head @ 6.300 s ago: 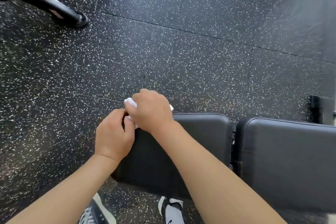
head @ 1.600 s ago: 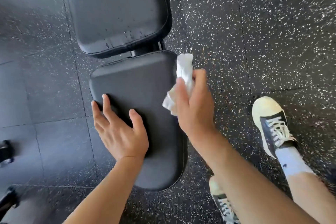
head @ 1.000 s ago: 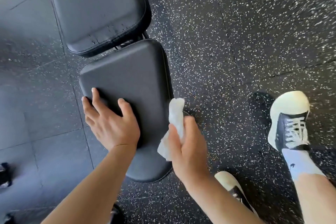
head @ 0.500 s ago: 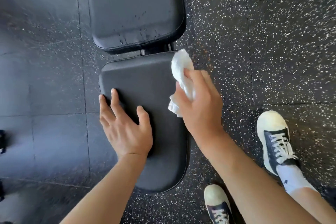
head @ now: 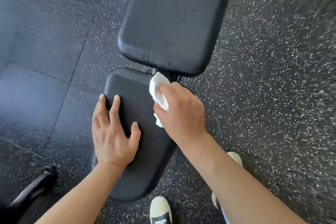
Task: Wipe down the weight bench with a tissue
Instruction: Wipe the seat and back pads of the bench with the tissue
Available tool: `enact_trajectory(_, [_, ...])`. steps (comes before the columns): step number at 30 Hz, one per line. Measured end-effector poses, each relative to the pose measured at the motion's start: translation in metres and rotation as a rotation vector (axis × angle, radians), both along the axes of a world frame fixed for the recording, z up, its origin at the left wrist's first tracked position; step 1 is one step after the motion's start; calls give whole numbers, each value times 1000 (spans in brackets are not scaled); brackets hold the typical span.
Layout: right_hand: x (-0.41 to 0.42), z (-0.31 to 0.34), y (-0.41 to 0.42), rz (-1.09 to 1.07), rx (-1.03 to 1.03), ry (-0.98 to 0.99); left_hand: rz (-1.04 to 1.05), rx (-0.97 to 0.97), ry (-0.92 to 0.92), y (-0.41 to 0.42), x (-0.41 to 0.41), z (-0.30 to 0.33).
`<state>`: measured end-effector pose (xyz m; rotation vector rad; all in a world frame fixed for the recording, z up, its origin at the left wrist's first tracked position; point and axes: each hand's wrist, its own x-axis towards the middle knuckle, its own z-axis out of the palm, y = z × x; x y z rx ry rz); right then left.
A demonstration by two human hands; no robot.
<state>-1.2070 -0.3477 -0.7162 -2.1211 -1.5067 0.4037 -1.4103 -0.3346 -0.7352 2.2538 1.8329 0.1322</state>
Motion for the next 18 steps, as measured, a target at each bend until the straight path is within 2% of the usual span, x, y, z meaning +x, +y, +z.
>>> enact_trajectory(6, [-31,9,77,294,-129,-116,-8,-29,5,1,-1,2])
enact_trajectory(9, [-44,13,101,368,-150,-98,-1,-39,-5,1,-3,0])
enact_trajectory(12, [-36,17,94,411,-104,-38,-6,-35,-26,1,-5,-1])
enact_trajectory(18, [14,5,22,568,20,-221,-13,-34,-44,2,-6,-4])
